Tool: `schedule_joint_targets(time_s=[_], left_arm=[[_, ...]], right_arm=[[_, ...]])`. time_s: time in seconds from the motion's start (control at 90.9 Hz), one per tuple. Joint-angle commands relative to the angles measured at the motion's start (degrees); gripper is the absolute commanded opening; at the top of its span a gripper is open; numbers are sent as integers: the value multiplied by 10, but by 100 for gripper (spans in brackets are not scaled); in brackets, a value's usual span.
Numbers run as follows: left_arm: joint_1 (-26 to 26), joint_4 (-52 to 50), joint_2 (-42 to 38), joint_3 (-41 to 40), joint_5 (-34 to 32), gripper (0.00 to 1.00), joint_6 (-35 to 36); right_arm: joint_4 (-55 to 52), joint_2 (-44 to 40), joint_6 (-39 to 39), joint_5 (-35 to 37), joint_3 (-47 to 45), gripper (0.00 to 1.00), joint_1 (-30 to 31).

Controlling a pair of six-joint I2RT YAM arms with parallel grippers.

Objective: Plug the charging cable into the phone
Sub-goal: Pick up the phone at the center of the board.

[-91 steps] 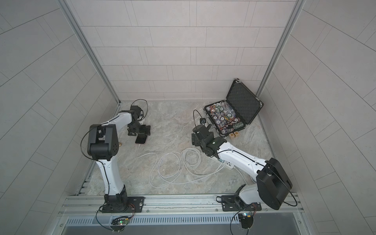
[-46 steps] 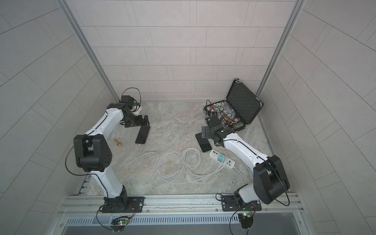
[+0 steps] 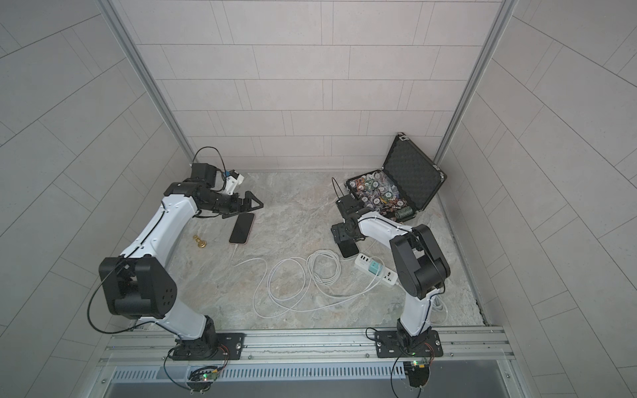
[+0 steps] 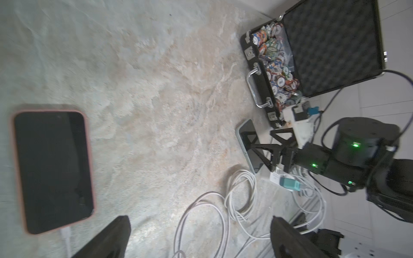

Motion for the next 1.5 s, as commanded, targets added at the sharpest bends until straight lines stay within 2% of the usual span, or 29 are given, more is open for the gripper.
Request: schedule_joint_targets(time_s=[0.0, 0.33, 0.748, 0.892, 1.189, 1.398, 1.486], left_arm=[[3, 87, -36, -65, 68, 100, -49], [2, 121, -57, -94, 59, 100, -65], [3, 135, -58, -107, 53, 100, -74], [3, 143, -60, -115, 54, 100, -78], [3, 153, -61, -125, 56, 100, -84], [3, 157, -62, -129, 56, 100, -87], [3, 160, -64, -133, 54, 100, -88]], right_arm=[[-16, 12, -30, -42, 9, 100, -2], [-18, 56, -28, -38, 7, 94, -3], [-72, -37, -20, -78, 47, 100, -3], [-83, -39, -28, -85, 44, 100, -3], [-106, 23, -65, -37, 42, 100, 22], [-97, 47, -48, 14, 45, 100, 28], [-91, 44, -41, 16, 43, 96, 24]])
